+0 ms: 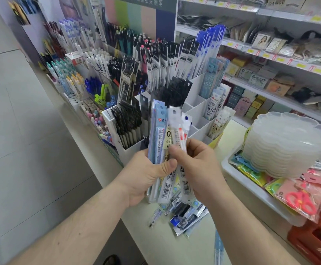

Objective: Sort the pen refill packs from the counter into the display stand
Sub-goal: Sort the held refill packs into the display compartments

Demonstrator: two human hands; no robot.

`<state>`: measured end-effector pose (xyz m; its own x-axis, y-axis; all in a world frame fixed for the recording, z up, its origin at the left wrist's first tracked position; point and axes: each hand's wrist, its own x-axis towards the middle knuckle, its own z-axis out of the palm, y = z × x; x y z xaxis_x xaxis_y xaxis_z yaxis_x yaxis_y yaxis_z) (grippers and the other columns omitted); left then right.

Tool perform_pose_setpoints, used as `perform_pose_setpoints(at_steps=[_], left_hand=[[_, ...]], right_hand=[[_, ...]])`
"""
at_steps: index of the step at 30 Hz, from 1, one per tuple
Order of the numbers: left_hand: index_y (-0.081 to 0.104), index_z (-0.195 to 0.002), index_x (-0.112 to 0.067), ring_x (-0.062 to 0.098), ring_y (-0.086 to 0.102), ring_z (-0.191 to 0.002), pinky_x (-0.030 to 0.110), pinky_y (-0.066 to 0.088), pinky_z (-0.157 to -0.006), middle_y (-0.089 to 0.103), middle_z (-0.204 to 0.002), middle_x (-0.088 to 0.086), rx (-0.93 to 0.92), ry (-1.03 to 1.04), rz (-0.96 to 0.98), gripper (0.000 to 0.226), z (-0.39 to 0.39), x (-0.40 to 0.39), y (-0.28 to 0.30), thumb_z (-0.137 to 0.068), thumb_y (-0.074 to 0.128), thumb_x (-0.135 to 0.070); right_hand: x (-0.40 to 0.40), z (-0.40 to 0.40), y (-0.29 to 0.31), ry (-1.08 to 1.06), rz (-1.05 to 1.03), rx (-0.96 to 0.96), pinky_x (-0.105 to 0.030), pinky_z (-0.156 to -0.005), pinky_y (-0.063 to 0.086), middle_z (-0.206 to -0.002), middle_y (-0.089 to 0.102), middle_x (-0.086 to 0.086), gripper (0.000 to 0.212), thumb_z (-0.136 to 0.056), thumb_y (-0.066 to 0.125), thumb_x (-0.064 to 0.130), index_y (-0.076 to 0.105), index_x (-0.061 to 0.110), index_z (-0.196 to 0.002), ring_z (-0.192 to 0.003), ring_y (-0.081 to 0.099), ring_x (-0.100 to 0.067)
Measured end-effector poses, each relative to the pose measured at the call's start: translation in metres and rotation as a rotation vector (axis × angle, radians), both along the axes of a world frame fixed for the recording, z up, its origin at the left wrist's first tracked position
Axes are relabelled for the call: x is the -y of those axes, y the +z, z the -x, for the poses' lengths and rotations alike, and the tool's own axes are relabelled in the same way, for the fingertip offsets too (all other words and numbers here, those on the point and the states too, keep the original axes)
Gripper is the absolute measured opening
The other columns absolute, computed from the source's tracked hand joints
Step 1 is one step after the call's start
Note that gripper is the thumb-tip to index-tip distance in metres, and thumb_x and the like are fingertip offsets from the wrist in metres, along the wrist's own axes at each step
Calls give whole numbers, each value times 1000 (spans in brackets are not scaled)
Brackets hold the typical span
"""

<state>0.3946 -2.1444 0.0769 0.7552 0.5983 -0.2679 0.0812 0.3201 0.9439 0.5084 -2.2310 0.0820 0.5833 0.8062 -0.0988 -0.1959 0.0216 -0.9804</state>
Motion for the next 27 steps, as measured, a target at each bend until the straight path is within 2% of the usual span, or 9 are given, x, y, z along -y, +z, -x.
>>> perform_pose_setpoints(at_steps=[2,7,11,14,19,21,23,25,27], left_hand=[[66,-122,-13,26,70,-105,35,58,-85,75,-107,9,-2,-7,11,89,-2,2,1,-45,92,-52],[64,-122,-10,34,70,-101,44,58,-85,72,-109,20,-13,-34,114,47,0,1,0,-78,79,-17],[65,-119,-6,37,70,-101,49,58,-86,72,-110,21,-2,20,125,48,-1,3,-2,-72,71,-7],[66,-116,-5,38,71,-99,50,58,-85,73,-107,21,-12,54,99,48,-6,7,-6,-68,73,-6],[69,-108,-7,33,73,-91,44,61,-77,75,-100,17,-30,69,25,30,-11,14,-9,-82,69,7],[68,-108,-7,33,73,-92,44,61,-78,75,-100,16,-29,66,1,29,-12,14,-7,-83,68,8],[68,-110,-6,34,73,-94,48,59,-82,75,-101,16,-36,91,-28,31,-13,12,-7,-83,69,7],[67,-112,-7,35,72,-95,52,57,-86,75,-103,16,-33,129,-40,33,-13,11,-8,-82,70,6],[67,-113,-8,34,72,-96,54,56,-88,75,-104,15,-25,140,-42,34,-13,10,-8,-82,71,5]], right_hand=[[0,2,-4,-15,7,0,-49,-76,59,-87,75,-15,2,-88,74,11,75,10,-86,-78,70,-27],[4,1,-6,-70,-4,-77,-51,-76,60,-90,76,-16,9,-91,68,5,76,8,-88,-81,73,-35],[8,2,-7,-123,10,-88,-51,-75,60,-86,76,-13,26,-95,63,7,79,18,-78,-77,73,-31],[8,5,-6,-171,19,-118,-56,-76,59,-89,75,-18,28,-98,58,8,76,16,-78,-80,71,-33],[12,8,-2,-201,6,-150,-58,-80,57,-92,75,-20,30,-100,54,10,76,11,-80,-85,71,-37],[14,6,1,-212,-16,-217,-52,-79,59,-90,76,-15,36,-102,51,15,78,15,-77,-84,73,-33],[16,1,5,-291,-28,-252,-43,-70,58,-79,75,-10,39,-103,50,20,74,15,-73,-70,71,-25],[17,-3,6,-396,-7,-198,-35,-55,50,-62,64,-8,40,-105,48,24,66,12,-71,-53,57,-18],[18,-6,5,-415,68,-157,-31,-52,36,-60,50,-8,42,-104,47,33,62,12,-72,-49,42,-15]])
